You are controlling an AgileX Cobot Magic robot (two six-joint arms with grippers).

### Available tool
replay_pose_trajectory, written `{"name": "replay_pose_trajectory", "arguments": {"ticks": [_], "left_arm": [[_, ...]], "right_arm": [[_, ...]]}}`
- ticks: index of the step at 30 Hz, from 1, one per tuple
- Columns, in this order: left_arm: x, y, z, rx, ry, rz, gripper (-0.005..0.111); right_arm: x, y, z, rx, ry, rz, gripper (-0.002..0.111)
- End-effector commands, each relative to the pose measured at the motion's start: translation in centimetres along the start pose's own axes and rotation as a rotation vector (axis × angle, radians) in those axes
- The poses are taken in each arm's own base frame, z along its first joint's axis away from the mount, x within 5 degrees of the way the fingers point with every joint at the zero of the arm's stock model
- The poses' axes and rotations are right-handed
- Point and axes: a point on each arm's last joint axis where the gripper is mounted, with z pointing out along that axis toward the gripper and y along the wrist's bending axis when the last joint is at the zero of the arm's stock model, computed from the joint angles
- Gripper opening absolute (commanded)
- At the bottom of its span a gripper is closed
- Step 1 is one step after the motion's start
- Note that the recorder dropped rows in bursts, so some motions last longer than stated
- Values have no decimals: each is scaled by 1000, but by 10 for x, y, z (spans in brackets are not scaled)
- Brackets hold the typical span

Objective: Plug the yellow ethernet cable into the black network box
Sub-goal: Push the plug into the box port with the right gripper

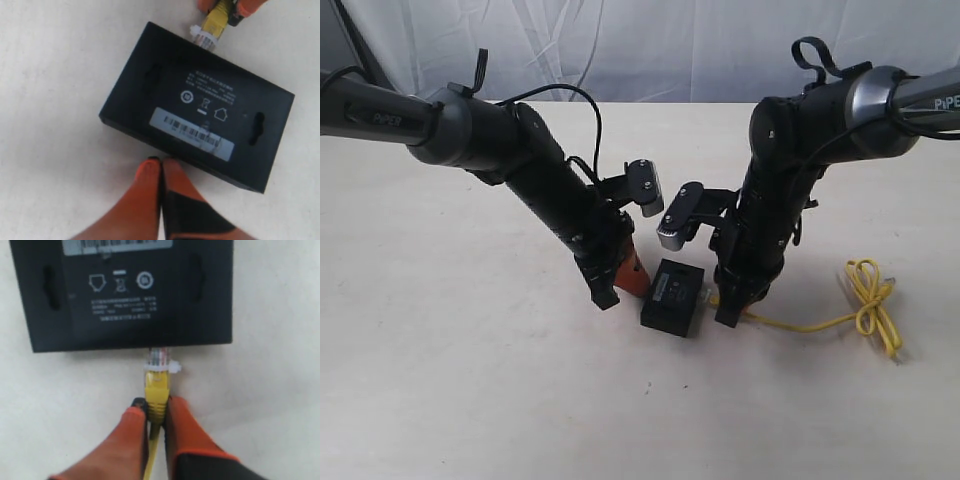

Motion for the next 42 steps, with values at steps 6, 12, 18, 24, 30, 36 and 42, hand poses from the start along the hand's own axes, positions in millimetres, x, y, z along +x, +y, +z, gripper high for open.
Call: {"name": "replay_pose_trajectory", "arguments": {"ticks": [6, 12, 18, 24, 30, 36, 42], "left_arm": [[3, -1, 5, 10, 14, 4, 0], [2, -1, 5, 12, 8, -2, 0], [2, -1, 5, 14, 8, -11, 0], [2, -1, 5, 14, 5, -14, 0], [2, -1, 5, 14, 2, -17, 0], [2, -1, 5, 17, 2, -17, 0], [2, -1, 5, 17, 2, -17, 0]], "right_arm": [[-4, 2, 7, -13, -2, 4, -1], [-4, 3, 6, -27, -8, 16, -1], [4, 6, 6, -61, 86, -1, -1], [1, 6, 6, -65, 50, 22, -1], [-5, 5, 4, -58, 5, 43, -1], [-9, 3, 0, -49, -7, 38, -1], [-9, 2, 0, -39, -17, 39, -1]]}}
